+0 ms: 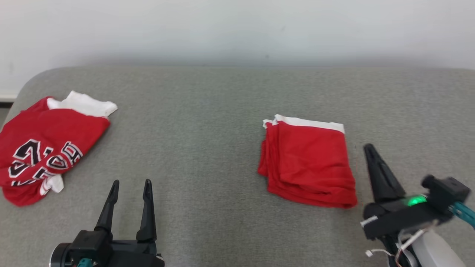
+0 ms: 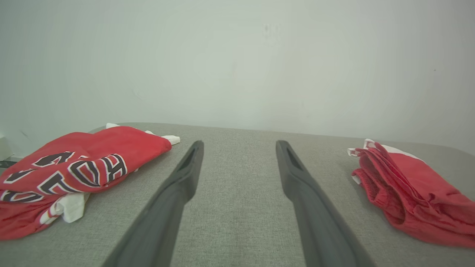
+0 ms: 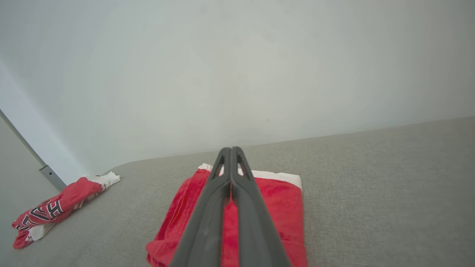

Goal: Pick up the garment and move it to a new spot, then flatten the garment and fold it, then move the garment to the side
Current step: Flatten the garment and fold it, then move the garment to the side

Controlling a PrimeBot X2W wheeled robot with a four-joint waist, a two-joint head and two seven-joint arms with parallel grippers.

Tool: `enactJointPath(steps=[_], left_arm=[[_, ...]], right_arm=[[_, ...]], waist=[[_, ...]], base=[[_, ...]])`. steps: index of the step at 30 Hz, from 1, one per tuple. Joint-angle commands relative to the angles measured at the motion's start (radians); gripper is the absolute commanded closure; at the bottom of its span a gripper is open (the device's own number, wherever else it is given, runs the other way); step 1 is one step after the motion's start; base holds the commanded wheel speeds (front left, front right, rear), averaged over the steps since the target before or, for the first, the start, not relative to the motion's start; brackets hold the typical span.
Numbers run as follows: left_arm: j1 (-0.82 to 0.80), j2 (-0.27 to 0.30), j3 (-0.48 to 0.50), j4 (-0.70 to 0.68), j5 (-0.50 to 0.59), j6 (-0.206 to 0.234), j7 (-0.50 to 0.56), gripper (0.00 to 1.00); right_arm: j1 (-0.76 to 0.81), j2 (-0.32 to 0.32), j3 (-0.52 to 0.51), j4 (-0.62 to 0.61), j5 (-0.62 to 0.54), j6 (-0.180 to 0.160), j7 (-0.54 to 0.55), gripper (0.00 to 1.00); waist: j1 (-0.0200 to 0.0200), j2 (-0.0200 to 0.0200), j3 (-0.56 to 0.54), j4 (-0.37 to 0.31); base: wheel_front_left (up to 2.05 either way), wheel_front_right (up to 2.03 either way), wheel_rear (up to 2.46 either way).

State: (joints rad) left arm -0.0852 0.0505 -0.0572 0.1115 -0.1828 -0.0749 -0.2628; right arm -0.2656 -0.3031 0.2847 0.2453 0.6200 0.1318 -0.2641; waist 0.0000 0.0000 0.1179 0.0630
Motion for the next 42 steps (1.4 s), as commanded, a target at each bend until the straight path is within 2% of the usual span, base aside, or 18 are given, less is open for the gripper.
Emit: enactJointPath(steps=[1,12,13,16,32,42], left_arm=[[0.008,0.000,0.005,0.003,0.008,-0.003,-0.003,0.00],[0.057,0.000,0.043,0.023,0.030,-0.026,-0.003,0.00],[0.064,0.000,0.046,0.024,0.033,-0.029,-0.003,0.00],[0.080,0.000,0.051,0.031,0.048,-0.032,-0.003,0.00],[0.192,0.008,0.060,-0.019,0.056,-0.051,-0.003,0.00],[0.200,0.006,0.055,-0.024,0.048,-0.054,-0.003,0.00]], right_arm=[[0.023,0.007,-0.015,-0.009,-0.011,-0.002,0.000,1.00],[0.200,0.051,-0.185,-0.089,-0.148,-0.002,0.000,1.00],[0.213,0.056,-0.191,-0.090,-0.155,-0.002,0.000,0.96],[0.243,0.063,-0.197,-0.089,-0.178,-0.002,0.000,0.00],[0.334,0.118,-0.241,-0.082,-0.283,-0.002,0.000,0.00],[0.335,0.125,-0.239,-0.075,-0.292,-0.002,0.000,0.00]], waist=[[0.0000,0.0000,-0.020,-0.027],[0.0000,0.0000,-0.063,-0.077],[0.0000,0.0000,-0.067,-0.078],[0.0000,0.0000,-0.078,-0.077],[0.0000,0.0000,-0.121,-0.038],[0.0000,0.0000,-0.121,-0.032]], base=[[0.00,0.00,0.00],[0.00,0.00,0.00],[0.00,0.00,0.00],[0.00,0.00,0.00],[0.00,0.00,0.00],[0.00,0.00,0.00]])
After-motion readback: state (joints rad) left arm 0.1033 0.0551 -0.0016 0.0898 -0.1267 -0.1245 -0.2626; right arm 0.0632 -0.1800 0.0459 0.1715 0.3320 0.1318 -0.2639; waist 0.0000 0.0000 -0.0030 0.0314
